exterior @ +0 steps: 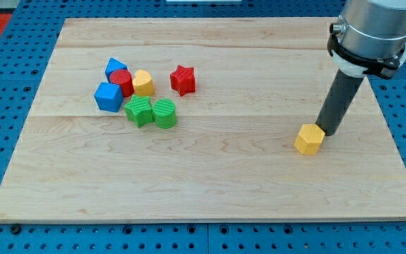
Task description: Move the red star top right to the green circle
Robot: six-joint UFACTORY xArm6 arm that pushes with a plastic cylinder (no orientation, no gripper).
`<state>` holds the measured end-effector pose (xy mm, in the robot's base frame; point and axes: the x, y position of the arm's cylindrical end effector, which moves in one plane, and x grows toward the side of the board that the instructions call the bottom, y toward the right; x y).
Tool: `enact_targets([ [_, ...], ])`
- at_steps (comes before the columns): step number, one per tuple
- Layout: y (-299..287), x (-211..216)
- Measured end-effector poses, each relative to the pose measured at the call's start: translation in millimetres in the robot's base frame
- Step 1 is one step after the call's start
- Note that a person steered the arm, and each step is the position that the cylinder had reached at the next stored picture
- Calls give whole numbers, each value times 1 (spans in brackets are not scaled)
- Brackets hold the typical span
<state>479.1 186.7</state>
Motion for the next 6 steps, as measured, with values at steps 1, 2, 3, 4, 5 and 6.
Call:
enact_targets([
  [1,-21,-13],
  [2,-46,-20],
  [3,-51,4],
  [4,-52,-16],
  [5,-70,-71],
  [6,-111,-129],
])
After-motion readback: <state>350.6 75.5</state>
